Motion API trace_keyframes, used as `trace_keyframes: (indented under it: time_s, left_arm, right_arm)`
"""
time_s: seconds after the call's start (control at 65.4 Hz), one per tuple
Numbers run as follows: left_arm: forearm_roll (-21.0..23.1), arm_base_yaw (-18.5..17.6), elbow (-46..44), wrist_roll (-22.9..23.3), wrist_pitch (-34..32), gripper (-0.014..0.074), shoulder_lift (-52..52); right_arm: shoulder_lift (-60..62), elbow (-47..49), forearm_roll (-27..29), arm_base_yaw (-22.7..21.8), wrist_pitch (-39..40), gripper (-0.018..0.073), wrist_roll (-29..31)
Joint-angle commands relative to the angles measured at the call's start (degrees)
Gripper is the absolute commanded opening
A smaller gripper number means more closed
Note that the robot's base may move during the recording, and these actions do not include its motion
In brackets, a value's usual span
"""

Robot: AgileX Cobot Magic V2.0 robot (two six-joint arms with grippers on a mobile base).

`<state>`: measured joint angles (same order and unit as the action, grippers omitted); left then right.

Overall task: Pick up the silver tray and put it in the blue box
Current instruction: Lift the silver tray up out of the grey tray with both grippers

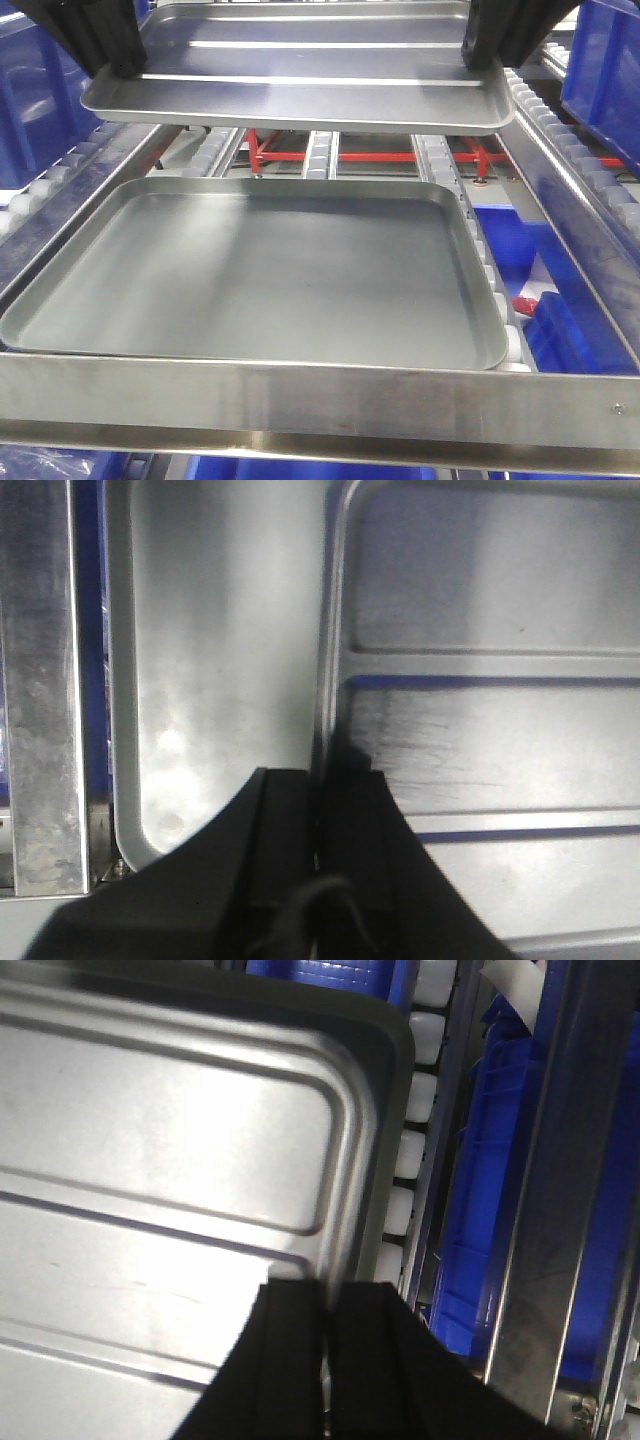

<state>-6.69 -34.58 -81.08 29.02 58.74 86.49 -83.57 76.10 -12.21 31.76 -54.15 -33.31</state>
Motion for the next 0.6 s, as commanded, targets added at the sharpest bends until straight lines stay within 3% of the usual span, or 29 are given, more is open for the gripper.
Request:
trace_keyframes:
  time_s: [0.0,0.581]
  left_arm:
    - [-2.0,-0.3,-2.0,0.3,-1.5,-0.0105,-2.5]
    - [-2.0,-0.3,-2.0,0.3,-1.6,-0.0105,-2.5]
  right_arm:
    - [2.5,1.6,-2.7,-0.1,0.3,0.0059,1.2]
    - [2.5,1.6,-2.7,-0.1,0.3,0.0059,1.2]
